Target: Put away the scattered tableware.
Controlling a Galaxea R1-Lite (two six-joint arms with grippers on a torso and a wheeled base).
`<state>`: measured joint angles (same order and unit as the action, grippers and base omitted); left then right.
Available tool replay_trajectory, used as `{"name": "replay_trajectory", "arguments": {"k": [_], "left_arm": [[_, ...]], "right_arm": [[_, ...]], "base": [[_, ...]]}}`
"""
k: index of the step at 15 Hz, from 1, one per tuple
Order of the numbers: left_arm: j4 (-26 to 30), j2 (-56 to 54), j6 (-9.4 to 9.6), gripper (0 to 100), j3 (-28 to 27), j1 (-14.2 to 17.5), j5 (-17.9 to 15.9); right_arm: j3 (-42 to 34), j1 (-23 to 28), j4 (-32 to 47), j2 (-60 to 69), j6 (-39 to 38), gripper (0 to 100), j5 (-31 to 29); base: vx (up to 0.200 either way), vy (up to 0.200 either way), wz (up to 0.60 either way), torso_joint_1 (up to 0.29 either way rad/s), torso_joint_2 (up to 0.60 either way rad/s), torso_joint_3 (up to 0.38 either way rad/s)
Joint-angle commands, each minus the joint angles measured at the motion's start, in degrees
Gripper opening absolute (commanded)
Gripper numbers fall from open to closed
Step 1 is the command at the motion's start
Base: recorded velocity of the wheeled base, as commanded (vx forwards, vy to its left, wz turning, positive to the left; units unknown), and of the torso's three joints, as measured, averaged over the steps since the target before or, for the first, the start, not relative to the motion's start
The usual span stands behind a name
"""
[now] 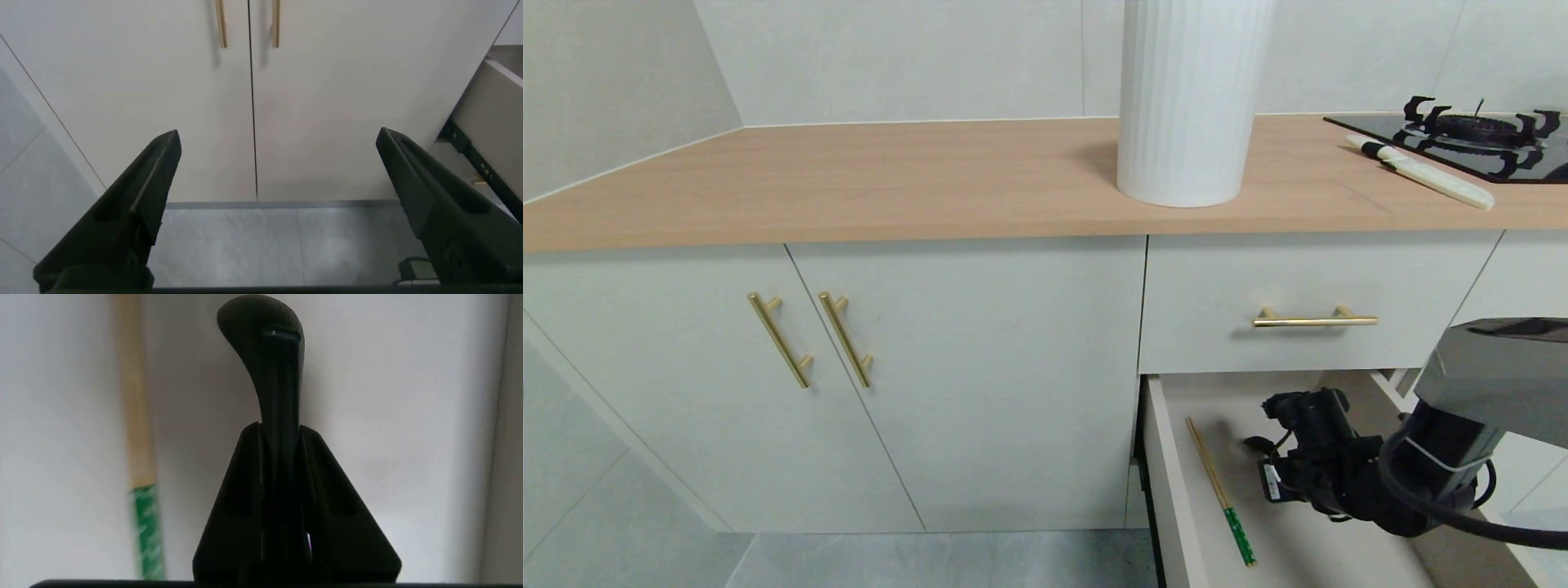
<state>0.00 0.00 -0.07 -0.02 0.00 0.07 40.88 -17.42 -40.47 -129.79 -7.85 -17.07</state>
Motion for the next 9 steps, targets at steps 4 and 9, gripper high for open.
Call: {"name": "replay_trajectory", "arguments": {"k": [4,9], "left_arm": [[0.0,0.0,-0.01,100,0.0,0.0,0.0],[0.0,0.0,-0.01,100,0.0,0.0,0.0]], "right_arm": [[0.1,0.0,-0.6,-2.8,0.0,0,-0.3],[0.2,0.1,-0.6,-2.9,0.0,0,-0.3]], "base": [[0.0,0.0,0.0,0.0,0.0,0.0],[0.0,0.0,0.0,0.0,0.0,0.0]]}}
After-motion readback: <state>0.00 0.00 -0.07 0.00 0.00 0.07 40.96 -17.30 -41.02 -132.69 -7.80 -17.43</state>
